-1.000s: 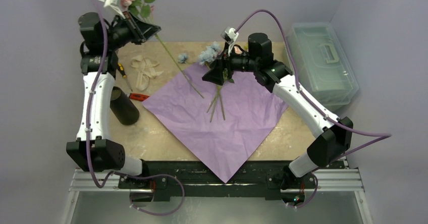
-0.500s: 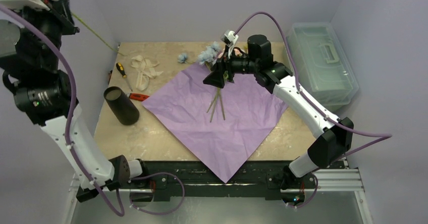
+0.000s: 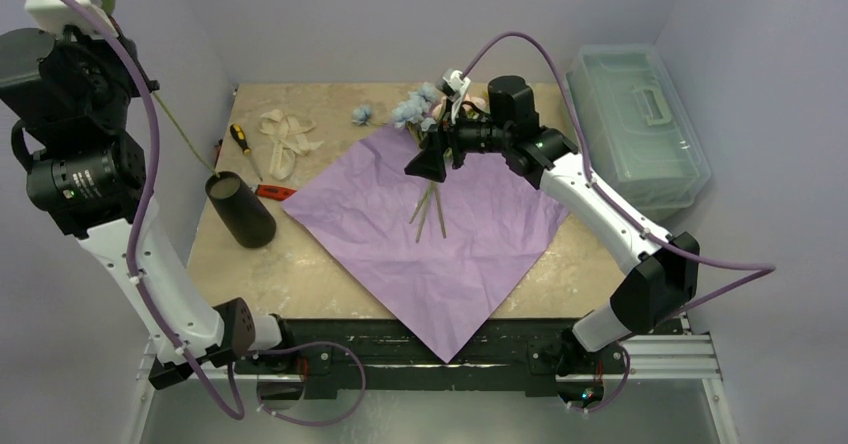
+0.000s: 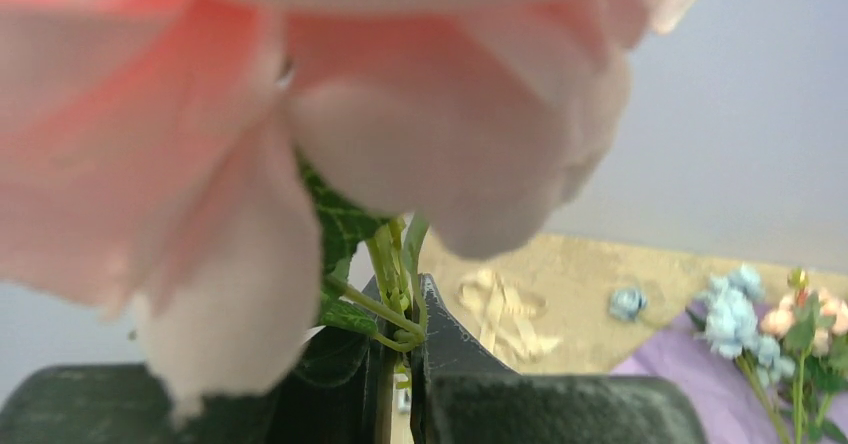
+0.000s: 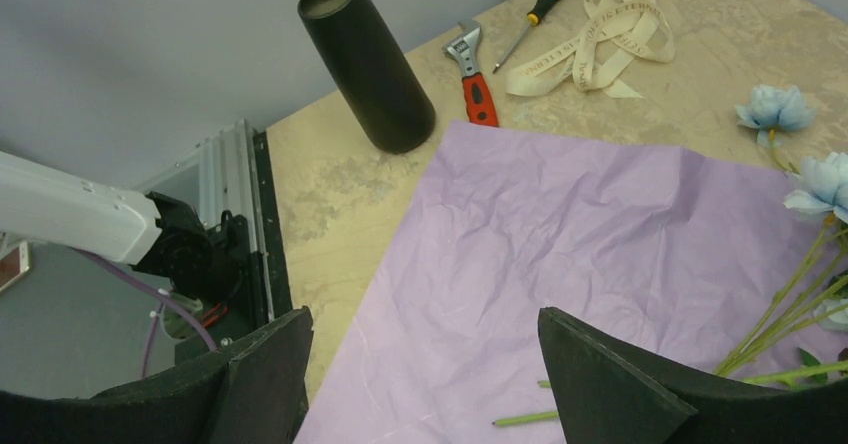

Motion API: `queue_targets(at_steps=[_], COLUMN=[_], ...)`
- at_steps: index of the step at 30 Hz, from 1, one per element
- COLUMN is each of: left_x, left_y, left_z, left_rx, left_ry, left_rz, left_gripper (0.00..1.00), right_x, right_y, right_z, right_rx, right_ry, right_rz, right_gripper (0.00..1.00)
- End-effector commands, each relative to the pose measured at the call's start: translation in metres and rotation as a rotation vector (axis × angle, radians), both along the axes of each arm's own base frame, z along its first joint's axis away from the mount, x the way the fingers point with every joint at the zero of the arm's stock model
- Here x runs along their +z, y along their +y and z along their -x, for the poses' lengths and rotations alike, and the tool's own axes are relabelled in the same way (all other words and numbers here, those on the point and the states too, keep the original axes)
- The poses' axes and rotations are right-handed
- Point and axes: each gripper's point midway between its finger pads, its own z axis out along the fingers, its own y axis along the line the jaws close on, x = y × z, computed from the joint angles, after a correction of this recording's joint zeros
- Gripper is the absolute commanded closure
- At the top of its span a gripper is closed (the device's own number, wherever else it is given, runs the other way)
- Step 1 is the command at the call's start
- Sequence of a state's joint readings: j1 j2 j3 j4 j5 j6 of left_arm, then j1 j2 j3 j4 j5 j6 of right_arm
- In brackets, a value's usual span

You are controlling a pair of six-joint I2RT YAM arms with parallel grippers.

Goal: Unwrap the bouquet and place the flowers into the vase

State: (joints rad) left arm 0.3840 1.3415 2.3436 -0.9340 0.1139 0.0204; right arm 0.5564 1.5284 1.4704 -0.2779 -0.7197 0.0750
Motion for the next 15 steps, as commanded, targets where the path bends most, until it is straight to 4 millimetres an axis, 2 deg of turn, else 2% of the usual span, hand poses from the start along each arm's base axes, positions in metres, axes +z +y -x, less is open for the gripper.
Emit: queue_targets(at_steps=[1,8,15], left_x=[-0.032,-0.081,-0.13], left_y=[0.006,0.013,0.02], left_z=[0.002,-0.019,-0.053], left_rx=[0.03,0.018,-0.012], left_ry=[0.108,0.215,0.258], left_rz=[0.022,0.062,0.099], left_gripper=[1.0,1.0,1.0], right_x=[0.019,0.014,0.011], right_y=[-0.005,-0.008,-0.01], right_z=[0.007,0.009,0.011], right_rx=[0.009,0.005,-0.003], right_ry=[-0.083,-0.085,-0.079], right_rz=[-0.016,-0.008,-0.006], right_gripper=[0.13,0.12,0.12])
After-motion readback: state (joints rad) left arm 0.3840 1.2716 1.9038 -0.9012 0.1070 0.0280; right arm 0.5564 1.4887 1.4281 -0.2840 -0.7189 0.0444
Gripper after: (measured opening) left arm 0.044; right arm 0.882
